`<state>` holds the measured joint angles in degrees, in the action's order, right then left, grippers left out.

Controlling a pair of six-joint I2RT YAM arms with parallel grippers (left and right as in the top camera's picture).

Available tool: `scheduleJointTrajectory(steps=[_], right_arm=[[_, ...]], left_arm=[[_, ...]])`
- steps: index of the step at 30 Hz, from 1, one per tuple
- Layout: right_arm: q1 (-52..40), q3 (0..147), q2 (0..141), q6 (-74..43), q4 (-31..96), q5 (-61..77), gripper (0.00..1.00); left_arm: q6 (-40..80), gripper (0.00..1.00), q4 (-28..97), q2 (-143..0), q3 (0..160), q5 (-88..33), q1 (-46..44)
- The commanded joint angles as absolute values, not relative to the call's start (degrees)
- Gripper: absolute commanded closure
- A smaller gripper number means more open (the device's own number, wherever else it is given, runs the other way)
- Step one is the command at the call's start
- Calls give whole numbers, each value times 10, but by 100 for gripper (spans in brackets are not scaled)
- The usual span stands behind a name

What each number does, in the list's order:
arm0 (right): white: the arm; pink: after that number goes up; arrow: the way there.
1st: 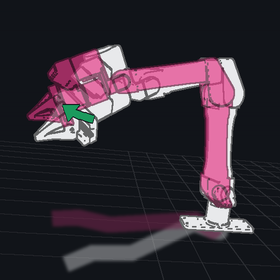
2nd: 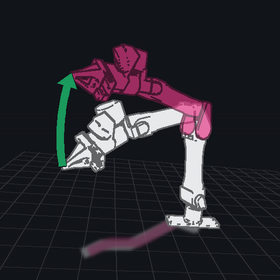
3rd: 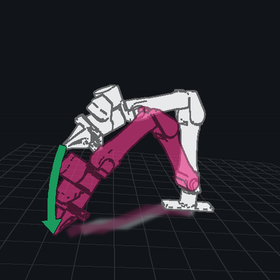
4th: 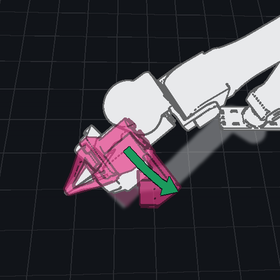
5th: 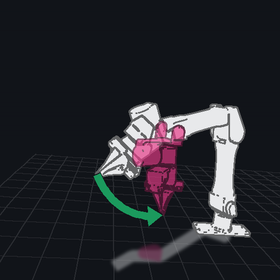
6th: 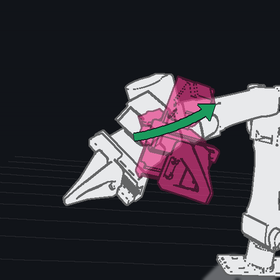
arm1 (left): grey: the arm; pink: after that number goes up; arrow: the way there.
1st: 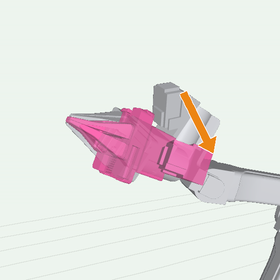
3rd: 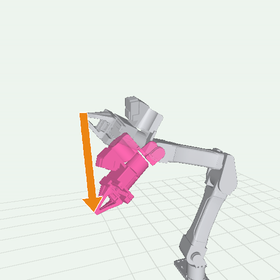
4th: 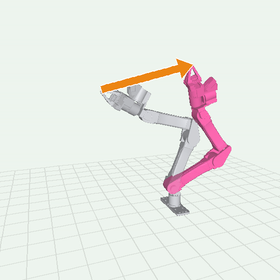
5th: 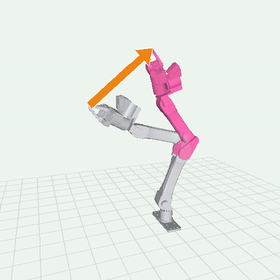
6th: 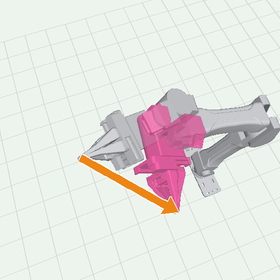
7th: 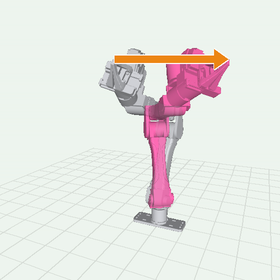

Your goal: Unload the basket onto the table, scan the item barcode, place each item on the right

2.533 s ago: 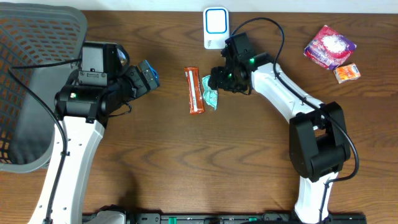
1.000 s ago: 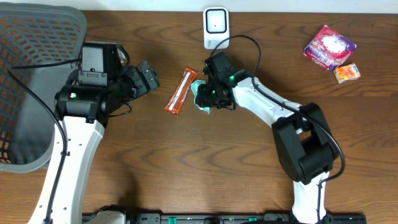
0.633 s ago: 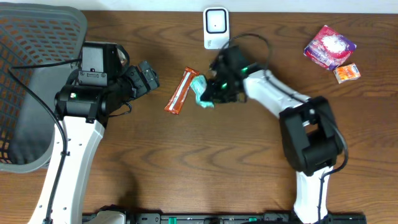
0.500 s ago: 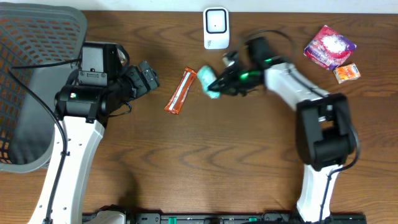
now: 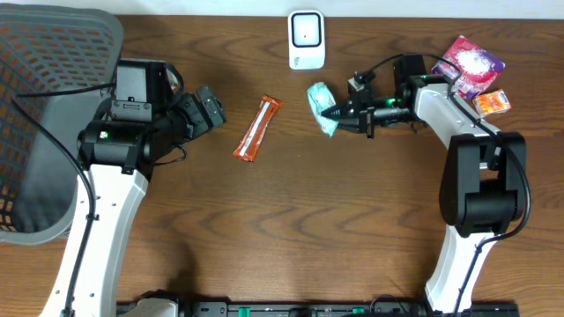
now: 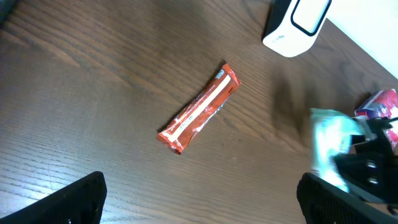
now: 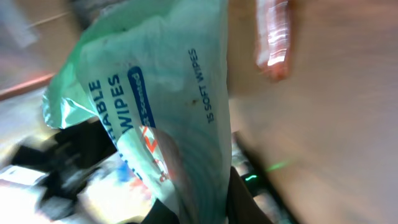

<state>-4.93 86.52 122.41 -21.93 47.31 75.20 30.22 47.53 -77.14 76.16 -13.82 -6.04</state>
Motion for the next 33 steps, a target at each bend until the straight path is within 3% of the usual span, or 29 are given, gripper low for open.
scheduleJointTrajectory(steps=[1,6,11,15,21,26,33], right_arm=[[-83,882,1192,-247,450,494,99],[-132,940,1168,-243,353,230,99],[-194,952,1174,-205,159,-54,99],[-228,952,1210,-182,11,-103,99],[-219,952,1254,-199,-50,-102,99],[-204,957,1253,-196,-56,-83,99],[-93,959,1184,-196,182,-192,99]], left_arm=[[303,2,475,-769,762,-139,-58],[303,2,475,-769,762,-139,-58],[303,2,475,-769,762,-139,-58],[303,2,475,-769,762,-139,-58],[303,2,475,-769,762,-139,-58],[303,2,475,-769,762,-139,-58],[303,2,475,-769,762,-139,-58]])
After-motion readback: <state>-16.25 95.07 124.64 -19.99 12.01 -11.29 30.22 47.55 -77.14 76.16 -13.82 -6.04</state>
